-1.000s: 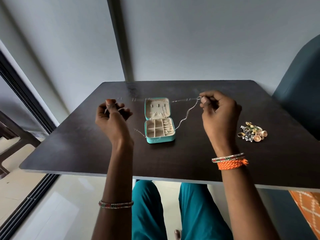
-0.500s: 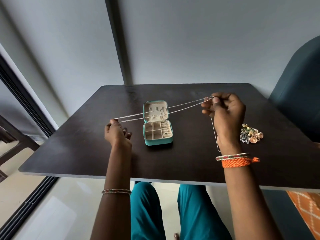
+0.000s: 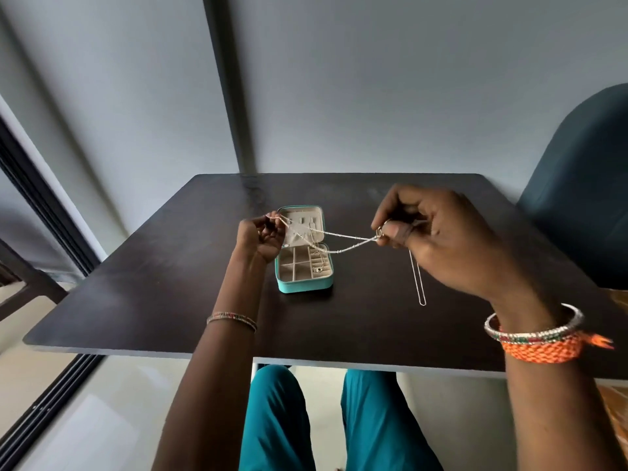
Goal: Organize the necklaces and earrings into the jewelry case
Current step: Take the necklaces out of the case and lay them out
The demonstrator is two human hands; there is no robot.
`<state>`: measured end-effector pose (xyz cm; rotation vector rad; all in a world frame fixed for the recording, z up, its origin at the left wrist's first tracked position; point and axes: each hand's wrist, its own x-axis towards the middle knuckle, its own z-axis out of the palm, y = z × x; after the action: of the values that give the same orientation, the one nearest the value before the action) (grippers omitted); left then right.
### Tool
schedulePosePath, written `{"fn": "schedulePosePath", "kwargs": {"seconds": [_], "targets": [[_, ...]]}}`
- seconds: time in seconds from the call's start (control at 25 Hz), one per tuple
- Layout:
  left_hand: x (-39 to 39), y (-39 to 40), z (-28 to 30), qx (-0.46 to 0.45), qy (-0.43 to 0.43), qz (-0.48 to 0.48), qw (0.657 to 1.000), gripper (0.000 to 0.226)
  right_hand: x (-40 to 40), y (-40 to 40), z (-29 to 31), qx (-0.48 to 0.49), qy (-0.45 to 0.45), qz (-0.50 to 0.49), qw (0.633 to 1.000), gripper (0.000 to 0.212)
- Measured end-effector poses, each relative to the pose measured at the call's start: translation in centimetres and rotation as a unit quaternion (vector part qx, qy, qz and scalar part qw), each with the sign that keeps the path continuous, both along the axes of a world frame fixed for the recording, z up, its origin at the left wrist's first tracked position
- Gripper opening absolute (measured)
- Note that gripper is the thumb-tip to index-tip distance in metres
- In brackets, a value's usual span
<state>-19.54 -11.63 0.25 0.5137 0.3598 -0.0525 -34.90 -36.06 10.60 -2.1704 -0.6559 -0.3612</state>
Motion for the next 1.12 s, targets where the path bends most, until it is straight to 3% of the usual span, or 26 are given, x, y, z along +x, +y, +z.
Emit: {"fn": "schedulePosePath", "kwargs": {"seconds": [0.16,0.28,0.36,0.4,0.48,0.52,0.56,0.68,0.72,0.88,0.96,1.12], "targets": [[4.1,-1.5,2.2,0.099,-0.033,-0.05,0.993,0.061,-0.4,-1.0,1.0,-0.172,-0.08,-0.095,0.977,0.012],[6.6,-3.2,3.3,0.217,-0.04,-0.073,0.973,0.035,-0.3,-1.8,1.2,-0.291,-0.08,-0.127,0.945,0.013],[8.2,-4.6,3.5,0.354,-0.085,-0.066,0.929,0.027,-0.9,-2.2,1.2,-0.371,-0.068,-0.131,0.917,0.011],[8.9,-5.3,3.5,0.457,-0.125,-0.071,0.878,0.027,-1.3,-2.3,1.0,-0.402,-0.063,-0.123,0.905,0.01],[10.1,-6.3,3.8,0.664,-0.19,-0.091,0.718,0.022,-2.1,-2.4,0.4,-0.438,-0.053,-0.099,0.892,0.024],[10.7,-6.8,3.8,0.731,-0.21,-0.101,0.642,0.017,-2.4,-2.4,0.0,-0.455,-0.049,-0.088,0.885,0.034],[11.3,-7.3,3.8,0.77,-0.224,-0.109,0.587,0.013,-2.7,-2.3,-0.6,-0.469,-0.043,-0.077,0.879,0.041],[12.6,-9.3,3.2,0.823,-0.245,-0.103,0.502,0.014,-2.9,-1.6,-2.6,-0.488,-0.027,-0.042,0.872,0.031],[12.9,-10.0,2.7,0.832,-0.242,-0.101,0.488,0.017,-2.8,-1.2,-3.2,-0.493,-0.021,-0.034,0.869,0.025],[13.8,-12.5,0.5,0.844,-0.239,-0.115,0.466,0.019,-0.9,1.1,-6.5,-0.536,0.038,-0.034,0.843,0.035],[14.2,-13.5,-0.8,0.839,-0.231,-0.111,0.48,0.024,-0.2,2.4,-8.1,-0.55,0.07,-0.037,0.831,0.035],[14.7,-14.5,-2.4,0.821,-0.205,-0.113,0.52,0.025,-0.3,3.7,-10.8,-0.521,0.081,-0.112,0.842,0.04]]}}
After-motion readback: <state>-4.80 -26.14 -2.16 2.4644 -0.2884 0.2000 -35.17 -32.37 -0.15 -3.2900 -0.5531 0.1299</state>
